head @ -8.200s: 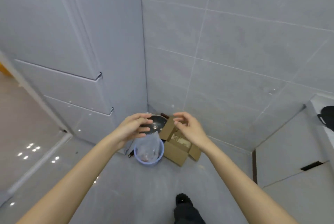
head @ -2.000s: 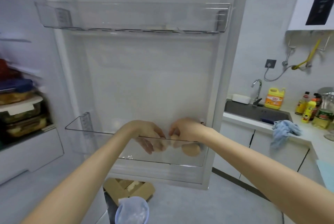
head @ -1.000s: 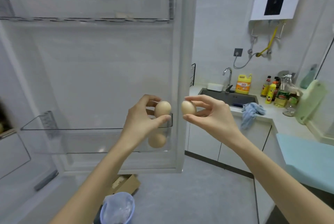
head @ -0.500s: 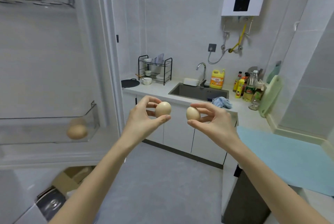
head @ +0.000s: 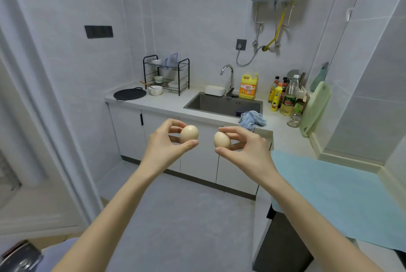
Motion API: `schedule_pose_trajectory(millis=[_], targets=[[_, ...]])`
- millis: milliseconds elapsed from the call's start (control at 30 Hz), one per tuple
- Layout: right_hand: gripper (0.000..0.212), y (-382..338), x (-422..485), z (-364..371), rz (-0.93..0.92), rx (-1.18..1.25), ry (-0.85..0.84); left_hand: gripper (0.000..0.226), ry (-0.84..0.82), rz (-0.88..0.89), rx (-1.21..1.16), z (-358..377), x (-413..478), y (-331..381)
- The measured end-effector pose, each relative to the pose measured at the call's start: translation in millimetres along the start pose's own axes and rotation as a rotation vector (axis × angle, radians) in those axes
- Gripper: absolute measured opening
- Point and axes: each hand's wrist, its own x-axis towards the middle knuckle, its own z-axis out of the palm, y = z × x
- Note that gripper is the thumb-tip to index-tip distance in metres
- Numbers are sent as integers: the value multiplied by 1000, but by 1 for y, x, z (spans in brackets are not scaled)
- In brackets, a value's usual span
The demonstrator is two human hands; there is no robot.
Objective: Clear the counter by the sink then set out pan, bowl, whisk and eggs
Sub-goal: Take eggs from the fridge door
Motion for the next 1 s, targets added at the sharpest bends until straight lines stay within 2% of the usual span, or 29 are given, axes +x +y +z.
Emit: schedule_pose_trajectory(millis=[467, 767, 1000], targets=[[40, 107, 210, 53, 40, -73, -56, 44, -5, -138, -103, 72, 217, -104], [41, 164, 349, 117, 33, -21, -109, 44, 61, -236, -180, 75, 343, -175], [40, 209, 471, 187, 42, 11, -183, 41, 123, -280, -127, 61, 460, -242]])
